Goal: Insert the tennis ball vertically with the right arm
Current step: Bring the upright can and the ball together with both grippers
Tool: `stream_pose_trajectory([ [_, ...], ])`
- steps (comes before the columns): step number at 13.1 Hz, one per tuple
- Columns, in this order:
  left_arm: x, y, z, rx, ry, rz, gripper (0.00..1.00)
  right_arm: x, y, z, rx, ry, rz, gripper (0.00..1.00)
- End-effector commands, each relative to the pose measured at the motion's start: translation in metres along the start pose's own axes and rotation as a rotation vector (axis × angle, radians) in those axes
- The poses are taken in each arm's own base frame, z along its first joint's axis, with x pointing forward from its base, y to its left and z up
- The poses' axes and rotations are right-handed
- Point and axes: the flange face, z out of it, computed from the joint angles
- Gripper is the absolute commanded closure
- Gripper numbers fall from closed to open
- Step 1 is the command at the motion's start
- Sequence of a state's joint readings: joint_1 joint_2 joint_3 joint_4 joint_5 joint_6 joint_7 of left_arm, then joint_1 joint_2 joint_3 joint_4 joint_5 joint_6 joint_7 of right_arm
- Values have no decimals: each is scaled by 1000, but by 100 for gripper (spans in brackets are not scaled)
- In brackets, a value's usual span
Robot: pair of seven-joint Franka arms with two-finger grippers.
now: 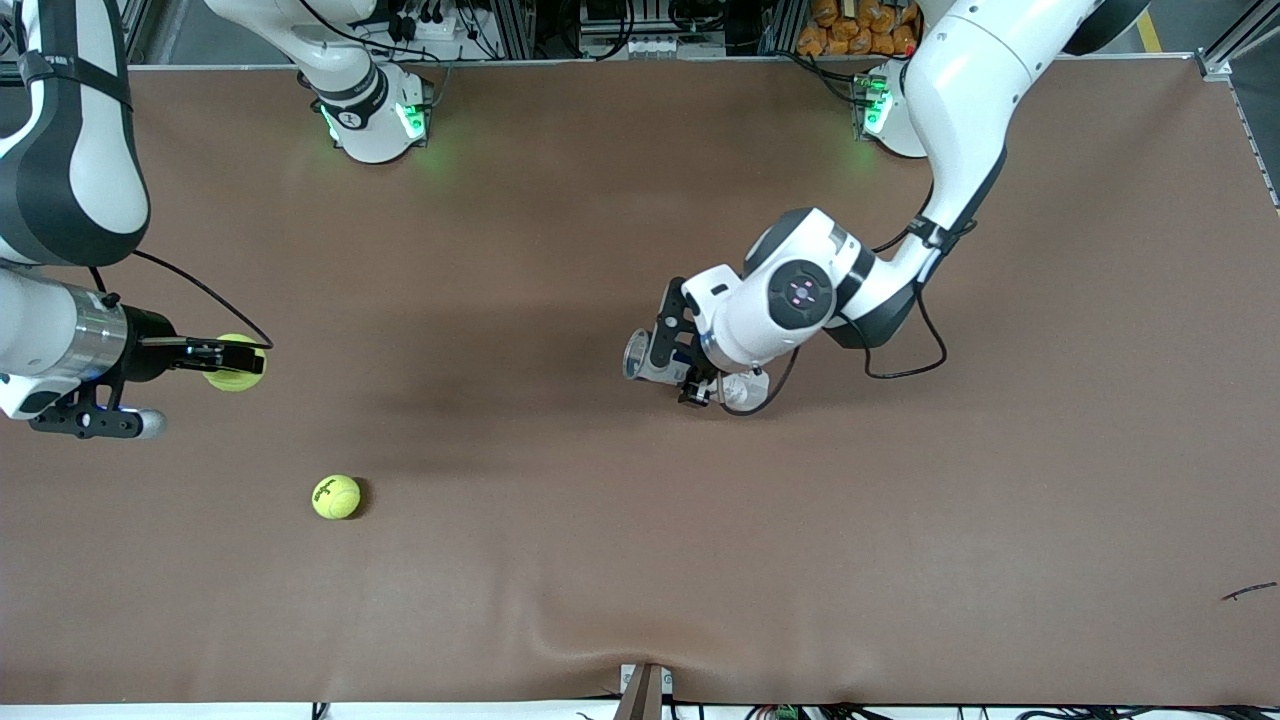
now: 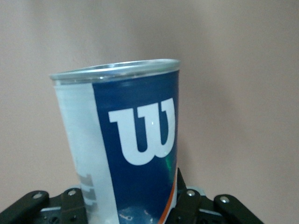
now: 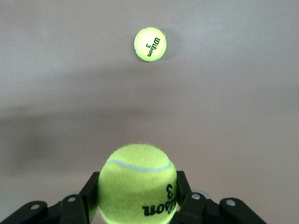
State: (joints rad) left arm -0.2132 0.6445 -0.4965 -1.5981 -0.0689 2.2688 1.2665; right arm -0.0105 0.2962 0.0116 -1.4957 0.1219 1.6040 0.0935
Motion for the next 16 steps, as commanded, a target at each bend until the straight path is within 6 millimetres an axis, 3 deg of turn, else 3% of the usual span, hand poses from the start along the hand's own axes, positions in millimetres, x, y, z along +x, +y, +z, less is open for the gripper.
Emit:
stream_pose_trajectory([
  [1, 3, -6, -5, 20, 129, 29, 42, -7, -33, -9, 4, -17, 50, 67],
  [6, 0, -16, 12, 77, 329, 4, 43, -26, -98, -11, -28, -36, 203, 65],
  [10, -3, -12, 38, 81, 550, -11, 43, -32, -108, -6, -41, -71, 329, 65],
  [13, -20, -4, 92, 116, 709, -12, 45, -44, -145, 2, -66, -72, 440, 64],
  [16, -3, 13, 128, 186, 863, -45, 45, -66, -192, 10, -70, -99, 505, 64],
])
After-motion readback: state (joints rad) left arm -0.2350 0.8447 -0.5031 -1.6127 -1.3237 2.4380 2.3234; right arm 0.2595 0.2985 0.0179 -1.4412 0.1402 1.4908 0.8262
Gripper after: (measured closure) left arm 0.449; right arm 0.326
